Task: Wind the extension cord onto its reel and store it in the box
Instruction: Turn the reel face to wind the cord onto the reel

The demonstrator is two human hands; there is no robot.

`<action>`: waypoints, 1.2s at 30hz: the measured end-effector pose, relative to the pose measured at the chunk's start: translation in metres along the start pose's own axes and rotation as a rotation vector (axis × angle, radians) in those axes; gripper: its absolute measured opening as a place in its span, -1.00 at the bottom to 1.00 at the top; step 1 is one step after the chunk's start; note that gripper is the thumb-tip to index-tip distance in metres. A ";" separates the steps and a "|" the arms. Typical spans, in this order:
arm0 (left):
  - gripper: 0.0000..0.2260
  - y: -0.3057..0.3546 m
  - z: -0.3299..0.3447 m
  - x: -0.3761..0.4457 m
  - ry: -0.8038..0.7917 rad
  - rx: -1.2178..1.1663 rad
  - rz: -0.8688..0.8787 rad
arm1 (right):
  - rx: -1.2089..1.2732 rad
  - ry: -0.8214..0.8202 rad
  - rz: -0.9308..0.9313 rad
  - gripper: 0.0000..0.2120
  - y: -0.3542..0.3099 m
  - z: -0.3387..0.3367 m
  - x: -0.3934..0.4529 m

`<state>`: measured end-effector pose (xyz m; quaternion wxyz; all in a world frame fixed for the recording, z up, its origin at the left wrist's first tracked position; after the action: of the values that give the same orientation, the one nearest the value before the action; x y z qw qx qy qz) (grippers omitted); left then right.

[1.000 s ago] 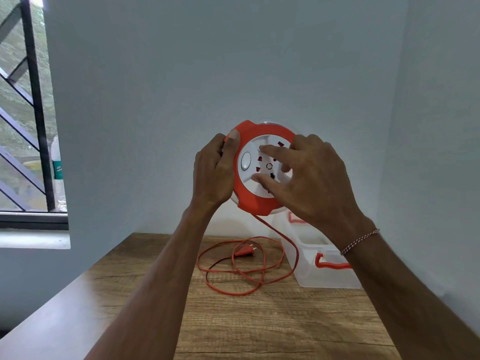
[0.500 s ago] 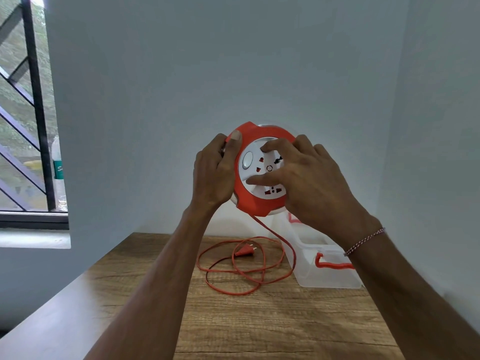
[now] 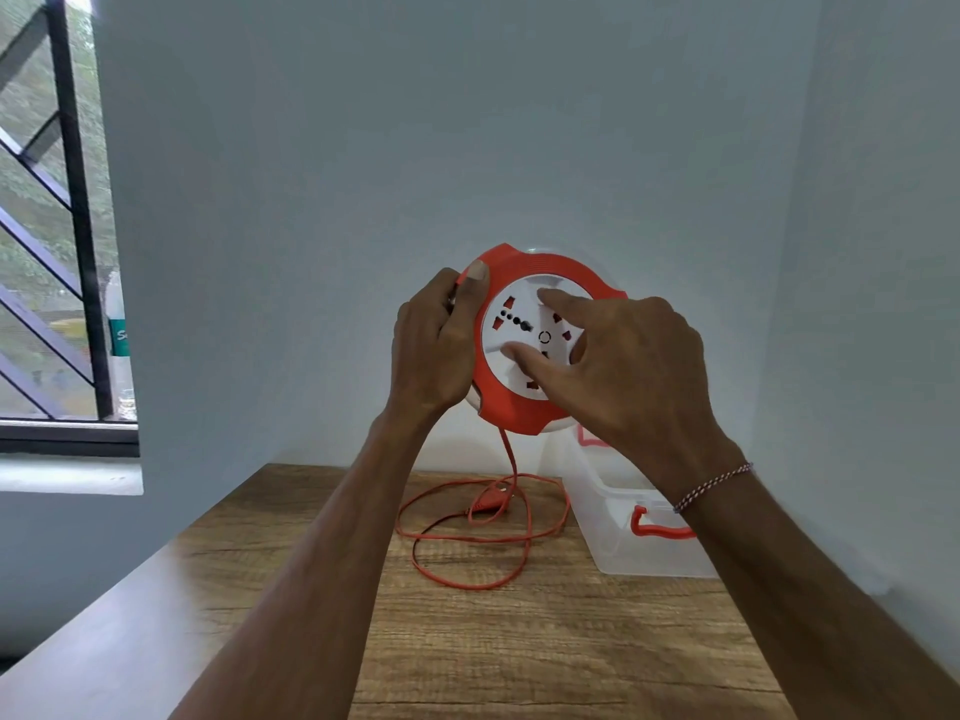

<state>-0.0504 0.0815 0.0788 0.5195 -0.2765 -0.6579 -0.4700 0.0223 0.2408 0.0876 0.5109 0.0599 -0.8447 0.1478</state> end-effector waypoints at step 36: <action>-0.55 0.002 -0.004 0.001 0.008 0.008 0.033 | -0.154 -0.036 -0.160 -0.45 -0.002 0.007 -0.005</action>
<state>-0.0477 0.0787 0.0803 0.5309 -0.2834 -0.6531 -0.4597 0.0193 0.2359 0.0802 0.5091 0.0903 -0.8550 0.0403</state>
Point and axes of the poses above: each hand's wrist, its own x-axis towards the middle knuckle, its own z-axis out of the palm, y = z × x, the point moved 4 cm from there along x, towards the middle knuckle, and after that the axes turned 12 degrees about z, right-handed, at the moved point
